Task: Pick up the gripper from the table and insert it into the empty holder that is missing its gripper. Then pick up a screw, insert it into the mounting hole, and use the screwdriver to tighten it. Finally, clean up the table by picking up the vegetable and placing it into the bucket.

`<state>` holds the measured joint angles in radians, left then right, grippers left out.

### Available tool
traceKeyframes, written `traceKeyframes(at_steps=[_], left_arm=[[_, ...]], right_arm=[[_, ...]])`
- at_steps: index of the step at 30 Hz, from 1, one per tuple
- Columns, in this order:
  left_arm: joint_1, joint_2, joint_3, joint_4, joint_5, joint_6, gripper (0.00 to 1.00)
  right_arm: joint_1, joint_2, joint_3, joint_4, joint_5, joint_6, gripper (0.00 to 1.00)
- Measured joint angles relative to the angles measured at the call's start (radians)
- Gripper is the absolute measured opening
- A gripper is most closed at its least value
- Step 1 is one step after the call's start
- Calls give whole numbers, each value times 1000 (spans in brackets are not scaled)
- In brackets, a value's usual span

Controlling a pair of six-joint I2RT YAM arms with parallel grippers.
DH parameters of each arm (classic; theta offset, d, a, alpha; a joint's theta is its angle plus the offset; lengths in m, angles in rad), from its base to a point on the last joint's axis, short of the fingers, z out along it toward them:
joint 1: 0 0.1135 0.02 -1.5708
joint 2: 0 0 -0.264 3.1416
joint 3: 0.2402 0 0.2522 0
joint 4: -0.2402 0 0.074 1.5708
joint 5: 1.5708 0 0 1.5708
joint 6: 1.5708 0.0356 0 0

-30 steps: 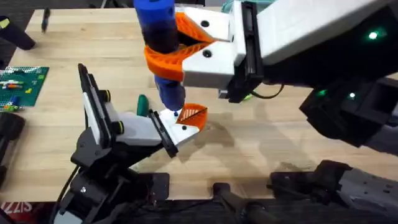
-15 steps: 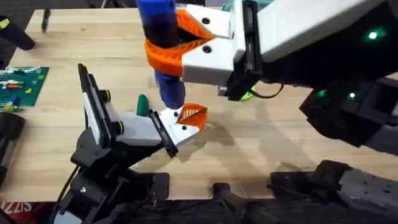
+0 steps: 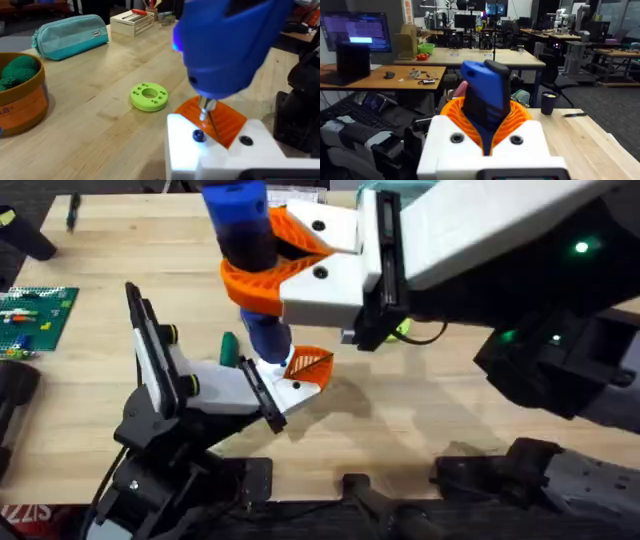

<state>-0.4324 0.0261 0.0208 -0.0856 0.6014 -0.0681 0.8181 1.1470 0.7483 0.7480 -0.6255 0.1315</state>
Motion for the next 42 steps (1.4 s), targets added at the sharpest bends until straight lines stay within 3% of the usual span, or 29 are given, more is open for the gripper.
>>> traceKeyframes(at_steps=[42], left_arm=[[0, 0, 0, 0, 0, 0, 16]], right_arm=[[0, 5, 0, -38, 0, -32, 55]])
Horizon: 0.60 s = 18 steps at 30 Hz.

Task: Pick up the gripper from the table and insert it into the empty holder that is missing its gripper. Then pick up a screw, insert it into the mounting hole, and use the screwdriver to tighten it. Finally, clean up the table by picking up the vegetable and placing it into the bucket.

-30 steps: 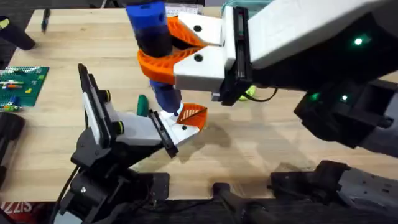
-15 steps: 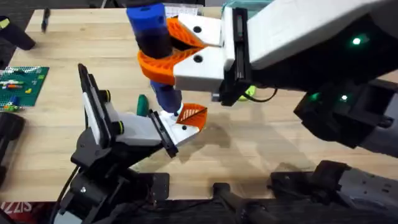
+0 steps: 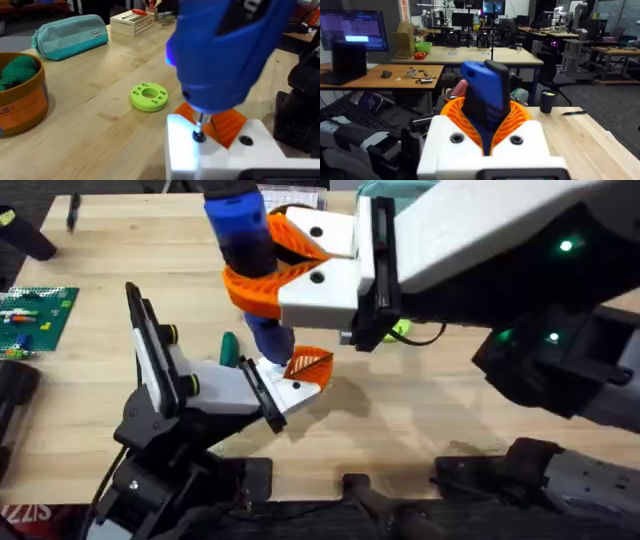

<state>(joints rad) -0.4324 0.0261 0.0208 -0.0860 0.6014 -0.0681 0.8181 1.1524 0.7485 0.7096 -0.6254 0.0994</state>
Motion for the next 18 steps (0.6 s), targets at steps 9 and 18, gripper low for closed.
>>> traceKeyframes(at_steps=[9, 18], left_arm=[[0, 0, 0, 0, 0, 0, 15], [0, 0, 0, 0, 0, 0, 15]], right_arm=[[0, 0, 6, -32, 3, -3, 55], [0, 0, 6, -33, 4, -3, 55]])
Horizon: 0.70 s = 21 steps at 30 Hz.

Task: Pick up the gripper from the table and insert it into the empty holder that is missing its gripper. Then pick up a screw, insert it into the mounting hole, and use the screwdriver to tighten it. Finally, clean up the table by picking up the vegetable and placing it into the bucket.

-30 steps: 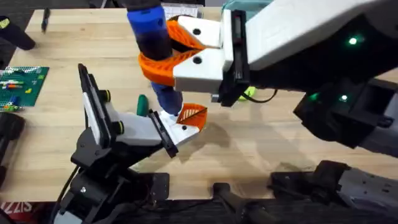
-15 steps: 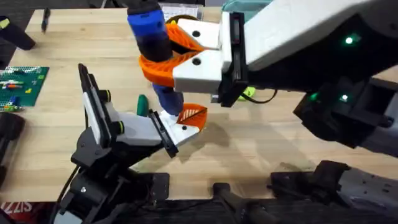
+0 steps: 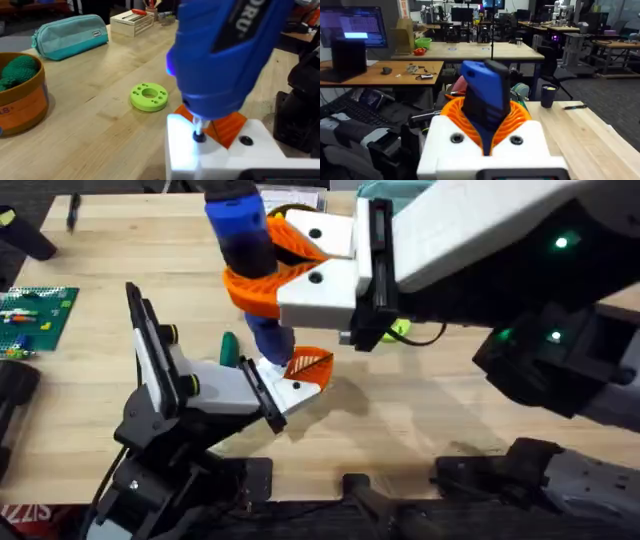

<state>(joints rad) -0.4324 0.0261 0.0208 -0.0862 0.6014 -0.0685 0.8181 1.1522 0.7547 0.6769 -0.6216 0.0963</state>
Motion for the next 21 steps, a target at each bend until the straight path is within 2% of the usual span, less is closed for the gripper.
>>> traceKeyframes(at_steps=[21], left_arm=[[0, 0, 0, -1, -2, -5, 15]], right_arm=[[0, -1, 22, -71, 7, -45, 55]])
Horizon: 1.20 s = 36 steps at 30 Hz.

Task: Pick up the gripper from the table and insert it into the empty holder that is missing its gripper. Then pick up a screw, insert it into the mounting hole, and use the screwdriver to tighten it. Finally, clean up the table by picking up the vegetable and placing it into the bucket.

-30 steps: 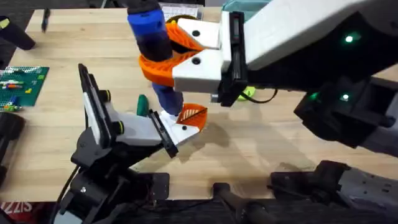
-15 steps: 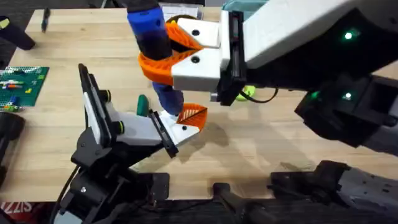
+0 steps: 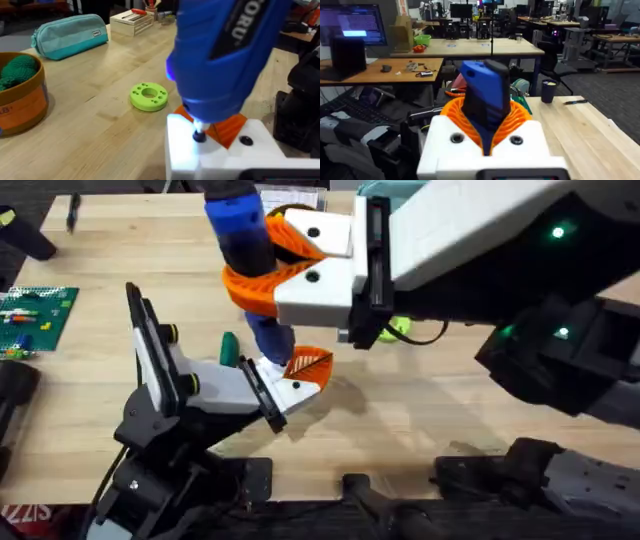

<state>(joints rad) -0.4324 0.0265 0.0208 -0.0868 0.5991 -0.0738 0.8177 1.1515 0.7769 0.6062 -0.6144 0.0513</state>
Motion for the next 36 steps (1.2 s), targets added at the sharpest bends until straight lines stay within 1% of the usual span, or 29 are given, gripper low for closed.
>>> traceKeyframes(at_steps=[23, 26, 29, 30, 34, 36], left_arm=[[0, 0, 0, 2, -2, 3, 15], [0, -1, 1, 8, -1, 5, 17], [0, -2, 1, 1, -1, 6, 16], [0, -2, 1, 0, -1, 6, 15], [0, -2, 1, 0, -1, 6, 15], [0, -2, 1, 0, -1, 6, 15]], right_arm=[[0, 14, -1, 53, -31, 2, 55], [-3, 15, -11, 104, -42, 39, 54], [-34, 13, -7, 215, -85, 130, 54], [-52, 7, 6, 230, -100, 161, 54], [-123, -18, 87, 188, -160, 233, 54], [-142, -27, 112, 161, -176, 250, 54]])
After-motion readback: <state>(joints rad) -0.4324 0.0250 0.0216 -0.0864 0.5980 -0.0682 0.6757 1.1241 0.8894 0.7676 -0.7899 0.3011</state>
